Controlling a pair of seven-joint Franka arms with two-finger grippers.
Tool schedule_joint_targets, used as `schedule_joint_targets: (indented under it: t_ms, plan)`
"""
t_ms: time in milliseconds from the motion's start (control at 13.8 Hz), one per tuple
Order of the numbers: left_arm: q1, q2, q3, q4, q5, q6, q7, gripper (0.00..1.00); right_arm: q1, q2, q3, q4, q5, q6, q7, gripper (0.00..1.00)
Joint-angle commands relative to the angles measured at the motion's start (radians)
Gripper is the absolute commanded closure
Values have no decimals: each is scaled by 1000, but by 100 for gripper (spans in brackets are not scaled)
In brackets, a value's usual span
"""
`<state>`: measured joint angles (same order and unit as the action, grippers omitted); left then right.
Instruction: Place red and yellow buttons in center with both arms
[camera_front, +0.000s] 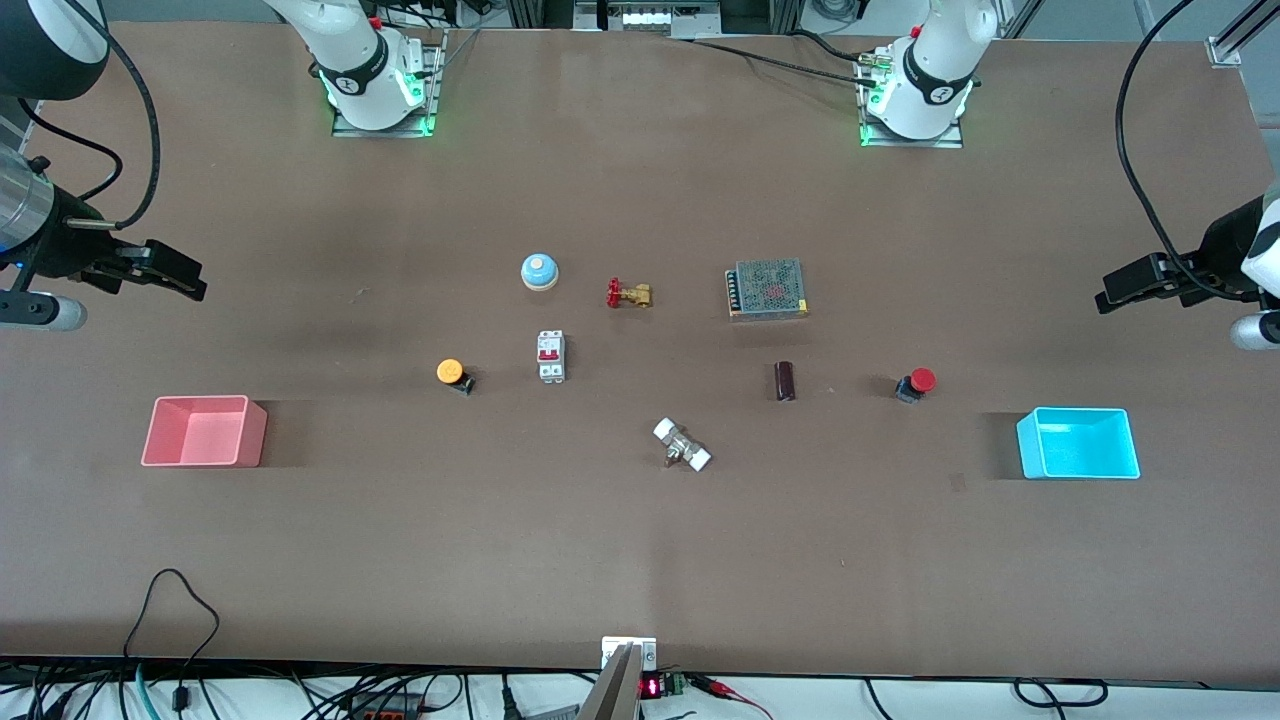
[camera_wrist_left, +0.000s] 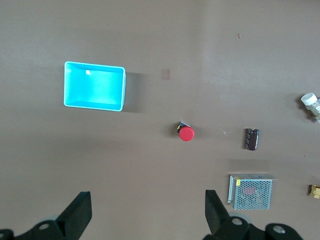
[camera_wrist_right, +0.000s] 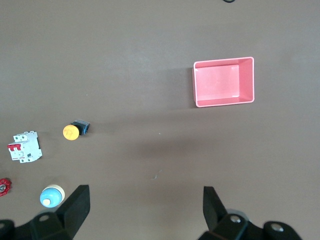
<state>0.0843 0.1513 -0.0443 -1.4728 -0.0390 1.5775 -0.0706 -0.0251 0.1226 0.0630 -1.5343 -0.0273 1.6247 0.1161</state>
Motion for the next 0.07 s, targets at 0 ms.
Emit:
schedule_joint_targets:
  t_ms: [0]
  plan:
    - [2, -26, -3, -27, 2, 7, 23, 0, -13, -18, 5, -14, 20, -25, -4, 0]
